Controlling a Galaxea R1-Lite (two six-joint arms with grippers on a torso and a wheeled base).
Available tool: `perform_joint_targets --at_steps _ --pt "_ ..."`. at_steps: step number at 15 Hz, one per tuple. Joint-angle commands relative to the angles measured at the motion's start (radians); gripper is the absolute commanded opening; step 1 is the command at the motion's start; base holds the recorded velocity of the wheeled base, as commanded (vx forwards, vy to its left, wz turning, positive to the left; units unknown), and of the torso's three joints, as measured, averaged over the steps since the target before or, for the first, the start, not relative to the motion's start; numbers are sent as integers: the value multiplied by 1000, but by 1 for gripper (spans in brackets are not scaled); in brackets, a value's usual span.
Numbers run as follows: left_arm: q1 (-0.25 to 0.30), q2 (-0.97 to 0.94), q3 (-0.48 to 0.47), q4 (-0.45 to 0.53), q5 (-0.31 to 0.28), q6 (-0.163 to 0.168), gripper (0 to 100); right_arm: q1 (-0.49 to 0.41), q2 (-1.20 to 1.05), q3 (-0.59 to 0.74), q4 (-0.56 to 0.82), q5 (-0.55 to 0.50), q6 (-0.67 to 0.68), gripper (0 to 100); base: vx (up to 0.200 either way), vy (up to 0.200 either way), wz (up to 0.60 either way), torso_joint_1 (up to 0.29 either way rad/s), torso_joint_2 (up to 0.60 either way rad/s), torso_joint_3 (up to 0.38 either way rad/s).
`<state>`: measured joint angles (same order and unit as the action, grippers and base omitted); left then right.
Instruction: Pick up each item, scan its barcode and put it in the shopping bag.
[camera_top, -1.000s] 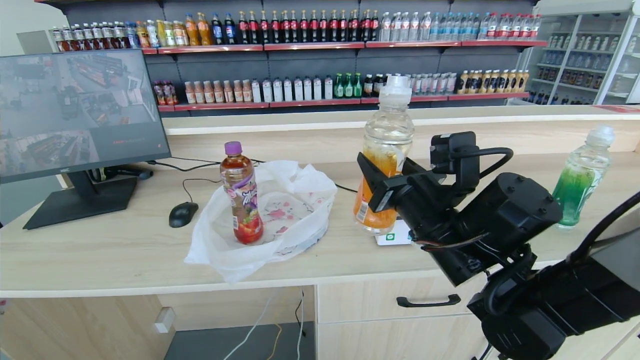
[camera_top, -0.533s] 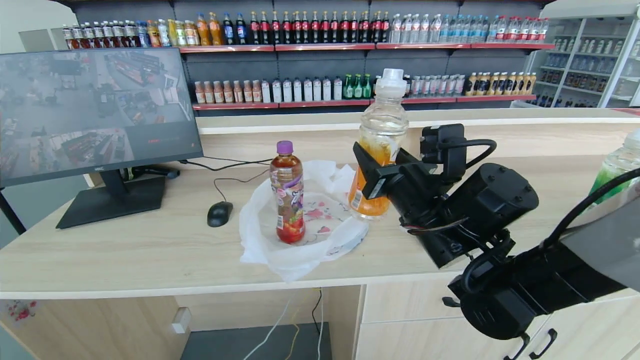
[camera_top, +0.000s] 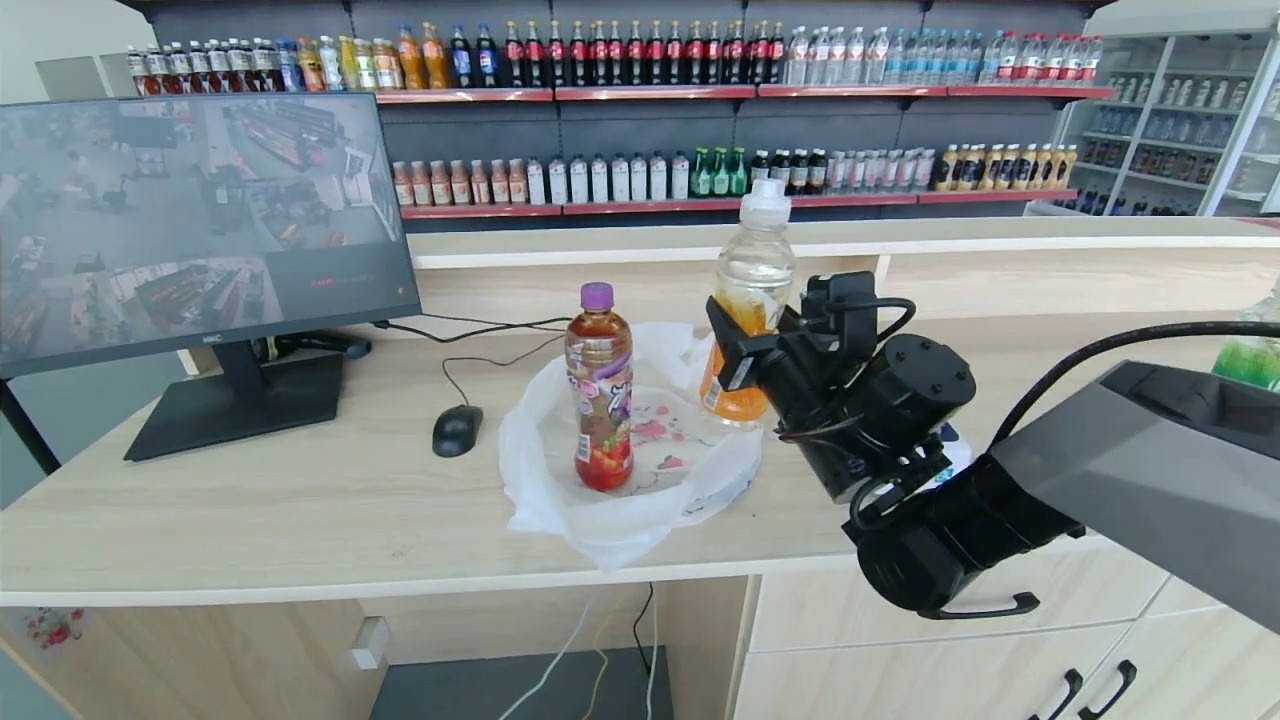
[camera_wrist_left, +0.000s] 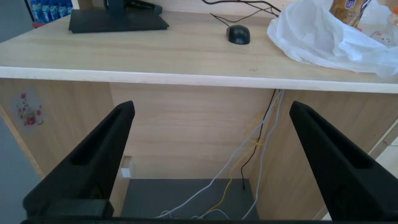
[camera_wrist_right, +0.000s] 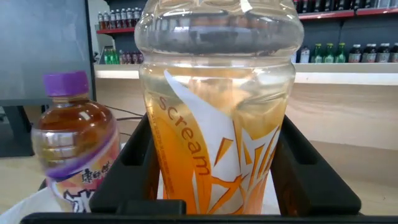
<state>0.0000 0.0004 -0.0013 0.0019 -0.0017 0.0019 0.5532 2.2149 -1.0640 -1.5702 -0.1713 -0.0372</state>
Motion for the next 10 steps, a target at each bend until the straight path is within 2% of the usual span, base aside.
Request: perform_joint_targets --at_steps 1,10 --pt "0 0 0 0 0 0 100 -18 71 -62 -1 7 0 0 0 0 0 0 0 0" --pt "0 0 1 0 0 -3 100 -22 175 -208 -1 21 0 0 0 0 0 0 0 0"
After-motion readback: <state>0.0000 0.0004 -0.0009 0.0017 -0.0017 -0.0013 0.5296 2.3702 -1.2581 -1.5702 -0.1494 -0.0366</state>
